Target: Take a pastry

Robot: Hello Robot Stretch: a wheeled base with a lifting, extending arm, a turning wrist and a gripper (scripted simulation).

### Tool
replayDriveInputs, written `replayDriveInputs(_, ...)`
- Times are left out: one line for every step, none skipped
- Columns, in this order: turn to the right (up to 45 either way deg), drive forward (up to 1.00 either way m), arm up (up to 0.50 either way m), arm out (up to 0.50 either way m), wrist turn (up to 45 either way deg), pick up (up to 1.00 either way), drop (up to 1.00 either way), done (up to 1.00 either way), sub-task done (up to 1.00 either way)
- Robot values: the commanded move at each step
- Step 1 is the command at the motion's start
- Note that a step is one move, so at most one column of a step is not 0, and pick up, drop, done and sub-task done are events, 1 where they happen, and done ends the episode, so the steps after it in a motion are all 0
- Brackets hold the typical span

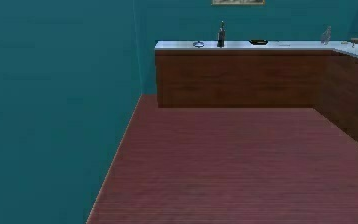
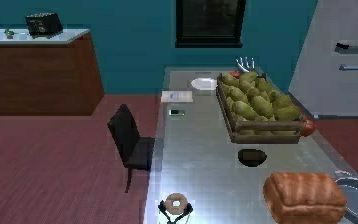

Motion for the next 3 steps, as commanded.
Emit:
replayDriveInputs(0.0, 0.00, 0.00, 0.00, 0.0, 1.00, 0.00, 0.00, 0.00)
replayDriveInputs(0.0, 0.00, 0.10, 0.00, 0.0, 0.00, 0.00, 0.00, 0.00)
replayDriveInputs(0.0, 0.00, 0.00, 0.00, 0.0, 0.00, 0.00, 1.00, 0.00)
